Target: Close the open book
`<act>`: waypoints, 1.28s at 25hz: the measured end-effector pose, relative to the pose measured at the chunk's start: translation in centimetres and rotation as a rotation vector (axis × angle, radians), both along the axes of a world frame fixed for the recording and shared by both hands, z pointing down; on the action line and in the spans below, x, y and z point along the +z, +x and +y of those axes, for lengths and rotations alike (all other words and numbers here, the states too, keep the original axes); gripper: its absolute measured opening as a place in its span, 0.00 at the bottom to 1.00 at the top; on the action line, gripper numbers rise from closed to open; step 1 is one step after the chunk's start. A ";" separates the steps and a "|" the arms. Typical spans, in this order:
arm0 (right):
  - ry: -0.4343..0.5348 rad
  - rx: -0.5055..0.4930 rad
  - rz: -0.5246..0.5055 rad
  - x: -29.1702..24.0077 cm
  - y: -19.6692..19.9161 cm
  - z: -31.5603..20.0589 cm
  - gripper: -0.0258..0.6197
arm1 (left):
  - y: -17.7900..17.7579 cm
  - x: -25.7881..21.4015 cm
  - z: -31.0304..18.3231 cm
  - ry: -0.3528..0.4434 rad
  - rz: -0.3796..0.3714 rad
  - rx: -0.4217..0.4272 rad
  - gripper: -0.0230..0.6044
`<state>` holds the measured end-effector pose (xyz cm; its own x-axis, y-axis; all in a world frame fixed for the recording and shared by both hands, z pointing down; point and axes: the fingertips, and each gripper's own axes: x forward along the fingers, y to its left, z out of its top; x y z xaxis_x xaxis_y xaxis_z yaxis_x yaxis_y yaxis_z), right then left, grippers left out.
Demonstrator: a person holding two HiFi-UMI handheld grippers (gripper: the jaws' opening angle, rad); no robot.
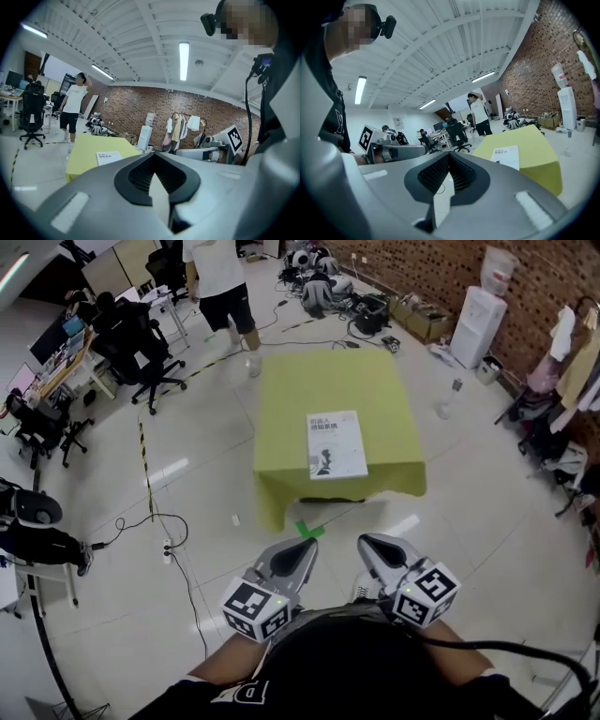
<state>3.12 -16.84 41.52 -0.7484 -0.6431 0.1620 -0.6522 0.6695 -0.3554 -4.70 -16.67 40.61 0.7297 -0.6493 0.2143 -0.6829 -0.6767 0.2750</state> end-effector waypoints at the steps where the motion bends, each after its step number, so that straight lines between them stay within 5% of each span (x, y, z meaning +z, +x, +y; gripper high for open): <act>1: -0.002 -0.004 -0.003 0.0 0.7 -0.7 0.05 | 0.8 -0.1 -0.6 0.002 -0.004 -0.002 0.05; 11: -0.034 -0.061 -0.062 0.7 7.3 -6.8 0.05 | 7.1 1.0 -6.3 -0.016 -0.051 -0.086 0.05; 20: -0.124 -0.108 -0.127 2.8 9.5 -9.0 0.05 | 10.1 3.3 -8.6 -0.127 -0.083 -0.108 0.05; 32: -0.131 -0.031 -0.115 4.4 8.1 -15.1 0.05 | 8.3 4.2 -14.5 -0.126 -0.089 -0.046 0.05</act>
<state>11.27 -31.94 45.88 -0.7858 -0.5987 0.1550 -0.5821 0.6313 -0.5125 3.59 -31.21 44.81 0.6741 -0.6458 0.3585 -0.7381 -0.6078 0.2928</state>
